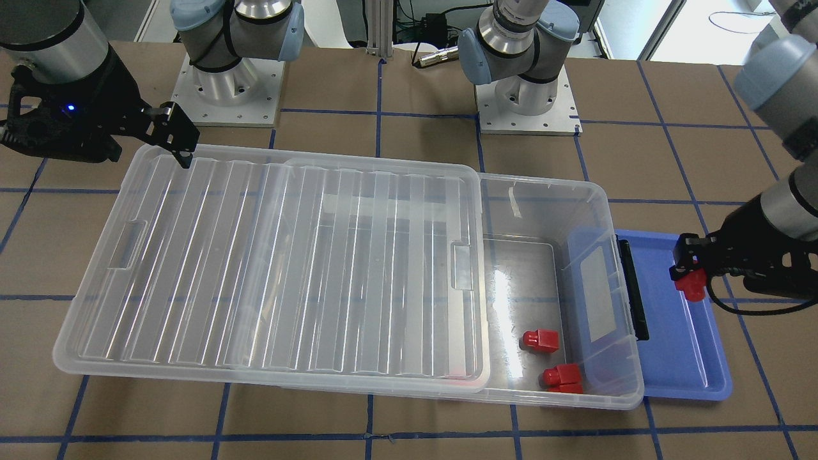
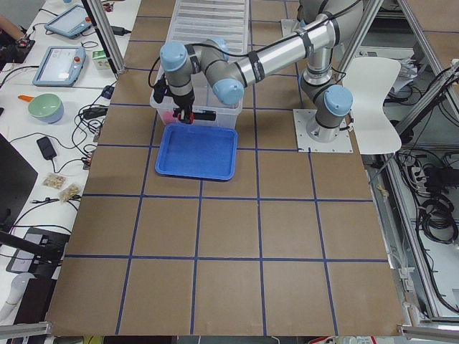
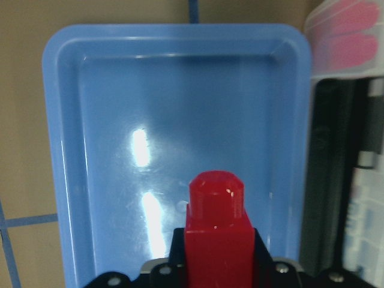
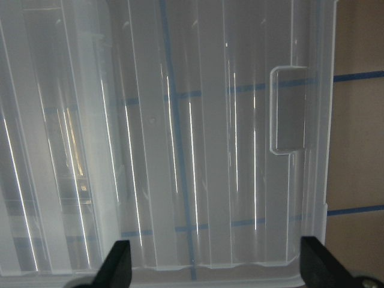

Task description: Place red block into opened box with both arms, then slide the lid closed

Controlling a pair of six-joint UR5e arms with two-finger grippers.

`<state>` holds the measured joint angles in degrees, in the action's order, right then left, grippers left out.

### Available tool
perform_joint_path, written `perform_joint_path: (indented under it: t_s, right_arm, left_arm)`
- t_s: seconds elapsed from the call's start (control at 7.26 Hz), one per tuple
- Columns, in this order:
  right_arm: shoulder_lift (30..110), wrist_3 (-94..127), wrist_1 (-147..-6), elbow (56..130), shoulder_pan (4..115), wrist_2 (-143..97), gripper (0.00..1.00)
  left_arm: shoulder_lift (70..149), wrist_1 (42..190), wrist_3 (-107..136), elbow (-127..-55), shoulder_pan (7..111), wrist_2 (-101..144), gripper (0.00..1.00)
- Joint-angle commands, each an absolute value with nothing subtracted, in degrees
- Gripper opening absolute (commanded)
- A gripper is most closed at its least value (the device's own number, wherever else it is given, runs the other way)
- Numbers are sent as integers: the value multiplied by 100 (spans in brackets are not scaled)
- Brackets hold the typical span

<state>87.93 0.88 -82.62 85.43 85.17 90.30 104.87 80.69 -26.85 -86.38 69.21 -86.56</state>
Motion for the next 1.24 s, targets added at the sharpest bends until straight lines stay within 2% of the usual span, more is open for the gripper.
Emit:
perform_joint_path:
  t_s: [0.0, 0.14, 0.55, 1.1]
  right_arm:
    - [8789, 105, -8270, 8569, 8508, 9035, 100]
    - [8789, 105, -8271, 8569, 8508, 9035, 100]
    - [8789, 97, -8271, 8587, 8499, 9070, 100]
    - [8789, 97, -8271, 8587, 8499, 9079, 100]
  left_arm:
    - [10292, 8122, -1474, -8726, 7914, -8649, 0]
    - [10292, 8078, -1320, -9032, 8119, -8631, 0]
    - [10292, 6130, -1301, -10315, 8218, -8657, 0]
    - [10564, 5872, -827, -10687, 8270, -8604, 0]
